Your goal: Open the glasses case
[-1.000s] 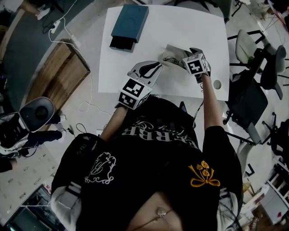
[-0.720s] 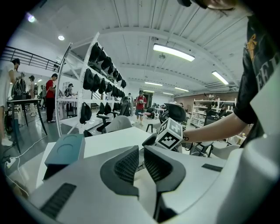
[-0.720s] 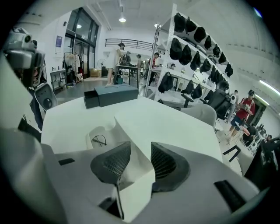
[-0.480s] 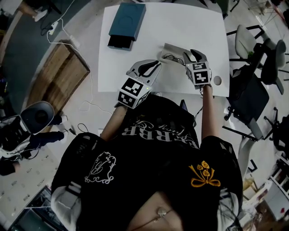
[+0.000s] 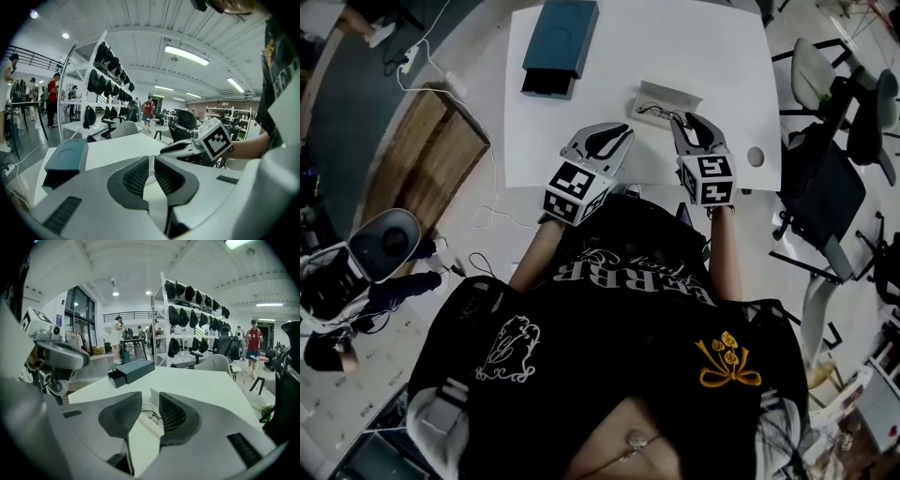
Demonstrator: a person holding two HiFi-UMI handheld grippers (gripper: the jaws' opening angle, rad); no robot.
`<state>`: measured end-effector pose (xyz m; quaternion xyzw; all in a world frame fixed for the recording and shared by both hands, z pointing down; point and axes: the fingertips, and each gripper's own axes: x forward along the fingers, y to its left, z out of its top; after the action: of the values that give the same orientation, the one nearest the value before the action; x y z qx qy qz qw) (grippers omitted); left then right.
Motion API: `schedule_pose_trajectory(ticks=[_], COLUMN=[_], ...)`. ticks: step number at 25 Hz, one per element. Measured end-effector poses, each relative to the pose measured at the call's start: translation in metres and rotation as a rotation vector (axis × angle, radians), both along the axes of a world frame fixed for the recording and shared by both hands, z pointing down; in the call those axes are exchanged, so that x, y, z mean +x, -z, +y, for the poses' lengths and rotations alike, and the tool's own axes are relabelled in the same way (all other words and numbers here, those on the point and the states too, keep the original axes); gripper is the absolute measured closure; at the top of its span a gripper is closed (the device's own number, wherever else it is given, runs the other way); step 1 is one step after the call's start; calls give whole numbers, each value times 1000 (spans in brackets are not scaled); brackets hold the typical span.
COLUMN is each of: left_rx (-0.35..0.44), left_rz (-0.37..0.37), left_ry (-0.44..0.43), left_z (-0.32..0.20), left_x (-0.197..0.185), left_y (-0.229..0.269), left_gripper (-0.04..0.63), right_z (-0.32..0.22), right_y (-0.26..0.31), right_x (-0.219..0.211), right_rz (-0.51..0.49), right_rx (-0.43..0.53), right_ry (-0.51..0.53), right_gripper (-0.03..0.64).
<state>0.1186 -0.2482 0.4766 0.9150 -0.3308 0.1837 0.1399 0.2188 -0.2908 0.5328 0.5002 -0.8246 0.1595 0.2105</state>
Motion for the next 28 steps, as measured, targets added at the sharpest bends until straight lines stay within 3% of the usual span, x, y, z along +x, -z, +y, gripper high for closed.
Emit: schedule_pose_trajectory(ticks=[6,9,15,28], left_rx=[-68,-81,-49,9], left_rz=[81,73,-1,76], left_ry=[37,56,64,96], left_z=[4,6,23,97], left_x=[-8,-19,-46,-134], left_y=[3,2,4,30], left_gripper=[555,555,555,555], right_z=[22,30,42,116], right_y=[10,7,11,48], right_x=[-13,-21,-54,-143], right_rz=[-92,-111,-127,-165], right_rx=[-22,-27,-22,40], right_ry=[-15,-14,19,9], right_gripper=[495,503,515,549])
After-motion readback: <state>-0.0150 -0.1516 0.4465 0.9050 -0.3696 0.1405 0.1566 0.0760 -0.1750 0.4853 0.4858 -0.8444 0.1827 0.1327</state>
